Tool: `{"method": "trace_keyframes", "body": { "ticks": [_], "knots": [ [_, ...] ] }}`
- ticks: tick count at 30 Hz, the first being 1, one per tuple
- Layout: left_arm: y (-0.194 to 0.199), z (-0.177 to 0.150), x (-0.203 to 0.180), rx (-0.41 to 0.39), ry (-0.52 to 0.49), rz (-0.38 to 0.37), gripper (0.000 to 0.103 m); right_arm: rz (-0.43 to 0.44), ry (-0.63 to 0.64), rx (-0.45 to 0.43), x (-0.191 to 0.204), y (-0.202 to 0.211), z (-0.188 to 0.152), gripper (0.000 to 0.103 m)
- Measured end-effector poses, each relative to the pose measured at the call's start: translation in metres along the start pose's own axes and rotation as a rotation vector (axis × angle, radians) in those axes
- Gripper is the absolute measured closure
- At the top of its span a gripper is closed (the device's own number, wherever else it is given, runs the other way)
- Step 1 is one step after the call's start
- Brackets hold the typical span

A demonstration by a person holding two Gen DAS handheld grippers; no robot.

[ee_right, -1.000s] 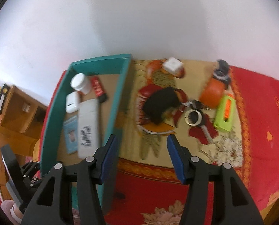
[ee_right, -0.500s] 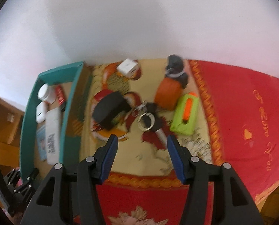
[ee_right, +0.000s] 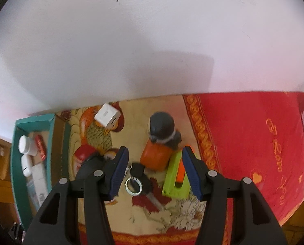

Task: Organize objects
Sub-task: 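Move the right gripper back toward the orange tape measure, then grasp the orange tape measure with figurine using the right gripper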

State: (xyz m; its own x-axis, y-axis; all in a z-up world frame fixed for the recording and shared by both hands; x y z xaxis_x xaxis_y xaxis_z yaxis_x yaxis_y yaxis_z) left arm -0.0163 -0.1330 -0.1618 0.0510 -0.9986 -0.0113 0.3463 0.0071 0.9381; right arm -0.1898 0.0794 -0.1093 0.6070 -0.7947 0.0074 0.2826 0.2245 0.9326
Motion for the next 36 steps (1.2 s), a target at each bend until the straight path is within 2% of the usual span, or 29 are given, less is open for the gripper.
{"method": "trace_keyframes", "body": {
  "ticks": [7, 11, 13, 19, 29, 36],
  "knots": [
    [0.000, -0.005, 0.005, 0.000, 0.000, 0.000, 0.071, -0.084, 0.019, 0.017, -0.007, -0.016, 0.010, 0.048],
    [0.001, -0.006, 0.007, 0.000, -0.001, 0.000, 0.070, -0.093, 0.003, 0.040, -0.010, -0.028, 0.009, 0.048],
    [0.001, -0.006, 0.007, -0.001, -0.002, 0.000, 0.070, -0.099, -0.015, 0.039, -0.013, -0.031, 0.009, 0.060],
    [0.001, -0.009, 0.007, -0.001, -0.001, 0.000, 0.070, -0.108, 0.016, 0.054, -0.009, -0.035, 0.008, 0.060],
    [0.002, -0.008, 0.008, -0.001, -0.003, 0.000, 0.070, -0.052, -0.012, 0.016, -0.019, -0.023, 0.006, 0.063],
    [0.002, -0.008, 0.009, -0.001, -0.003, 0.001, 0.070, -0.021, 0.067, -0.046, -0.003, 0.008, -0.001, 0.063]
  ]
}}
Point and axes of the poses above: each gripper's, at about its wrist camera, not at the fingertips, and y roughly against the way its jaws point, x to its left, z to its top, the point moved 9 cm from there along -y, roughly the way its jaws point, and after that the axes turned 1 degree about x, right-handed, at the moved point
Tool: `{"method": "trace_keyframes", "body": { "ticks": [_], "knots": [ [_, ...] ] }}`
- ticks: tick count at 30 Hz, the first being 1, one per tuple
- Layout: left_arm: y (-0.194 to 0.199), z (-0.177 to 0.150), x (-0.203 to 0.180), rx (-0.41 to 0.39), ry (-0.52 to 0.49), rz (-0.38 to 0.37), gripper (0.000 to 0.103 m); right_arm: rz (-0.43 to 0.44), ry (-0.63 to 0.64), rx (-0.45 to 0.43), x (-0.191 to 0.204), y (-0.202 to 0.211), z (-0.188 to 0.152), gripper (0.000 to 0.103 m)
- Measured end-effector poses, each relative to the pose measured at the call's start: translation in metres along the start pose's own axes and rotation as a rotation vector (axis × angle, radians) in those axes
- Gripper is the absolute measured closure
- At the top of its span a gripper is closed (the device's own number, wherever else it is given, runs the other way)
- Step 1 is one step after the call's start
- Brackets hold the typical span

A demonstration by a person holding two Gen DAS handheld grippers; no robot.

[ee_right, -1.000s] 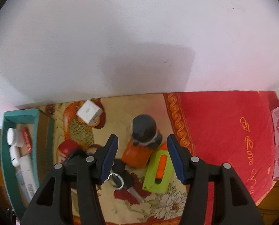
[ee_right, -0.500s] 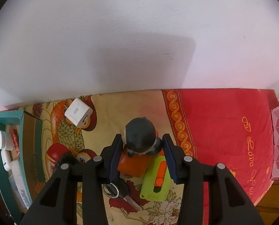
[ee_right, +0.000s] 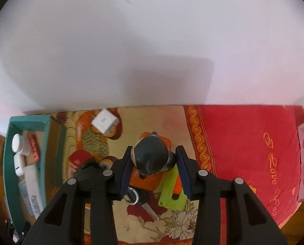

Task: Organize objects
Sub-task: 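Grasp the orange tape measure with figurine using the right gripper, then carry the tape measure into the tray corner and lower it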

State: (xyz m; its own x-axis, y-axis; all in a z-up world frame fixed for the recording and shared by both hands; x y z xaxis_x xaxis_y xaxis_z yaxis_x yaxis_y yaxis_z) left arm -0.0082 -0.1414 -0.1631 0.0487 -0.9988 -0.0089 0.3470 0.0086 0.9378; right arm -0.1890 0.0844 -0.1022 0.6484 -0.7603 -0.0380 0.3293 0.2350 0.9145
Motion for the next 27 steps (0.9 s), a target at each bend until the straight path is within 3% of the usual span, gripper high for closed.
{"method": "trace_keyframes", "body": {
  "ticks": [12, 17, 27],
  "knots": [
    [0.001, 0.001, 0.001, -0.002, -0.002, 0.001, 0.070, 0.137, 0.152, -0.090, 0.067, 0.060, 0.002, 0.063],
    [0.001, 0.001, 0.001, -0.002, -0.002, 0.001, 0.070, 0.207, 0.217, -0.101, 0.115, 0.082, 0.009, 0.063],
    [0.000, 0.002, 0.001, -0.002, -0.003, 0.001, 0.070, 0.267, 0.341, -0.088, 0.184, 0.075, 0.002, 0.063]
  ]
}}
Point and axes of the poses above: each gripper's, at about its wrist camera, not at the fingertips, and y roughly against the way its jaws point, x to its left, z to its top, the point moved 9 cm from there along -y, roughly the way its jaws point, and after that the axes turned 1 degree about x, right-handed, at the moved point
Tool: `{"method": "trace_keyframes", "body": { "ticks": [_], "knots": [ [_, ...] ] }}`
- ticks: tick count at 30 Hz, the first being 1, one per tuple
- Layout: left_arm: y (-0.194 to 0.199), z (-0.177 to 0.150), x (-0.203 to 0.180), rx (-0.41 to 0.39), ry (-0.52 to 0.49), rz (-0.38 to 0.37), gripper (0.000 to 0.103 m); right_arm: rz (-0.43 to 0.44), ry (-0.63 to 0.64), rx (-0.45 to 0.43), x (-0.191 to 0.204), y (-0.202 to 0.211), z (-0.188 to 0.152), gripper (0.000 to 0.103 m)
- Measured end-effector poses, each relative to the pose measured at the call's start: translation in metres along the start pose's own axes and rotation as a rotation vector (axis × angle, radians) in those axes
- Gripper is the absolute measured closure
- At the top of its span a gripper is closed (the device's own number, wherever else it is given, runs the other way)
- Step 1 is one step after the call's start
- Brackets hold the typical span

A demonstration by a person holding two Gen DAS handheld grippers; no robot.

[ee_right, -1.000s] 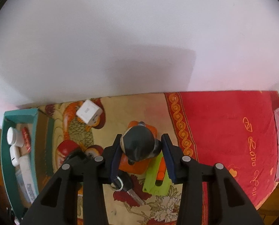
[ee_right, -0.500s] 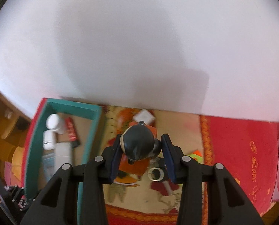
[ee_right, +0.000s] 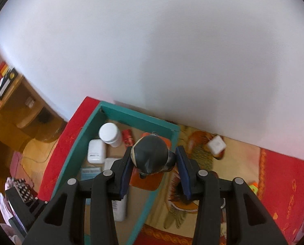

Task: Organize objects
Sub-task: 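Carry the tape measure into the tray corner and lower it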

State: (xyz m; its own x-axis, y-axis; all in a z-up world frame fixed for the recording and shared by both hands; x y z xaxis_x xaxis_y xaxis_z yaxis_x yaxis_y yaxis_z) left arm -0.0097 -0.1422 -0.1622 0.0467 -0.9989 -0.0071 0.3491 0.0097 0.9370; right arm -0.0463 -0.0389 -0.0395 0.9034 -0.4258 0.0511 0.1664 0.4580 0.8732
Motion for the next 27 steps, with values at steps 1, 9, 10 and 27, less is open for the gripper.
{"method": "trace_keyframes", "body": {
  "ticks": [1, 9, 10, 27],
  "knots": [
    [0.000, 0.000, 0.000, 0.000, 0.000, 0.000, 0.070, 0.000, 0.019, 0.006, 0.005, -0.005, 0.001, 0.063],
    [-0.004, 0.006, 0.000, 0.001, -0.002, 0.000, 0.070, -0.060, 0.132, 0.078, 0.020, -0.048, -0.001, 0.063],
    [-0.004, 0.007, 0.000, 0.001, -0.003, 0.000, 0.070, -0.069, 0.142, 0.086, 0.020, -0.052, -0.002, 0.063],
    [-0.008, 0.012, 0.003, 0.001, -0.004, 0.001, 0.070, -0.116, 0.205, 0.196, 0.014, -0.102, -0.015, 0.063]
  ]
}}
Point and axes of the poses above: each gripper's, at about its wrist camera, not at the fingertips, and y roughly against the way its jaws point, x to its left, z to its top, the point moved 9 cm from there along -y, roughly the way its jaws point, and after that the axes turned 1 degree about x, right-handed, at the moved point
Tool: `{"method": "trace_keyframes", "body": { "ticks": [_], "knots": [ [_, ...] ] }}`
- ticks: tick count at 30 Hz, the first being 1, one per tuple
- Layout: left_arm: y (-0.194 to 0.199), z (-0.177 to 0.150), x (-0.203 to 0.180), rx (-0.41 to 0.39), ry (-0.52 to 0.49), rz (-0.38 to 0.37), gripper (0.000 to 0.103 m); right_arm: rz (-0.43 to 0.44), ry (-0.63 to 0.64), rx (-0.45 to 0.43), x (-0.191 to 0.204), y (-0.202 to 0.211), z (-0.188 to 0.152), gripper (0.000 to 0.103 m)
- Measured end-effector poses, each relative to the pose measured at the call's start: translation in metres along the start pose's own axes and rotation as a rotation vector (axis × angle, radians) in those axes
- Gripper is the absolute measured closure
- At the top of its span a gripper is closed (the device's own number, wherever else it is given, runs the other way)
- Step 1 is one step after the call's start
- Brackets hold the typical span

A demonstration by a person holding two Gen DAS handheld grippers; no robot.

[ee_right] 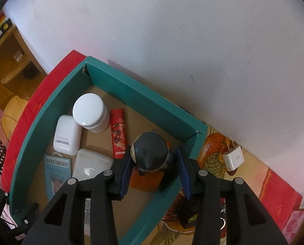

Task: Organize objects
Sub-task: 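Carry the tape measure into the tray corner and lower it, then open the right gripper and withdraw from the tape measure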

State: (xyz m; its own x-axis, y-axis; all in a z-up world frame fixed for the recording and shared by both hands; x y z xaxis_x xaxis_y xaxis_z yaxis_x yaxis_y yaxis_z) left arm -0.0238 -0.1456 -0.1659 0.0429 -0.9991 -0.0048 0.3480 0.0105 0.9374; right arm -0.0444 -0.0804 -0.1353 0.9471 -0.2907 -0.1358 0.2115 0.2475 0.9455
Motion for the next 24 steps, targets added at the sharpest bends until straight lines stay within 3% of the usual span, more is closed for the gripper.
{"method": "trace_keyframes", "body": {
  "ticks": [13, 18, 24],
  "knots": [
    [0.000, 0.000, 0.000, -0.001, 0.001, 0.000, 0.070, 0.043, -0.039, -0.006, -0.007, -0.001, -0.005, 0.062],
    [0.000, -0.001, 0.000, 0.000, 0.000, 0.000, 0.070, 0.059, -0.061, -0.039, -0.009, 0.009, -0.008, 0.051],
    [0.000, -0.001, 0.000, 0.000, 0.000, -0.001, 0.070, 0.075, -0.097, -0.097, -0.017, 0.032, -0.009, 0.050]
  ]
}}
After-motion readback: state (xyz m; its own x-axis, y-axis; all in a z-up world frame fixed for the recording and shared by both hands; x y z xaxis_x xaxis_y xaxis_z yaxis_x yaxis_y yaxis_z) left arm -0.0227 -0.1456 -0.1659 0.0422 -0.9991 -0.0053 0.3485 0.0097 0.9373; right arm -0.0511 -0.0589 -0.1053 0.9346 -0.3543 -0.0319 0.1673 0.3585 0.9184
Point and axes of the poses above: each gripper's, at about its wrist camera, not at the fingertips, and y roughly against the way its jaws point, x to its left, z to its top, the point moved 9 cm from there along -y, roughly the way its jaws point, and after that the axes turned 1 degree about x, right-handed, at the moved point
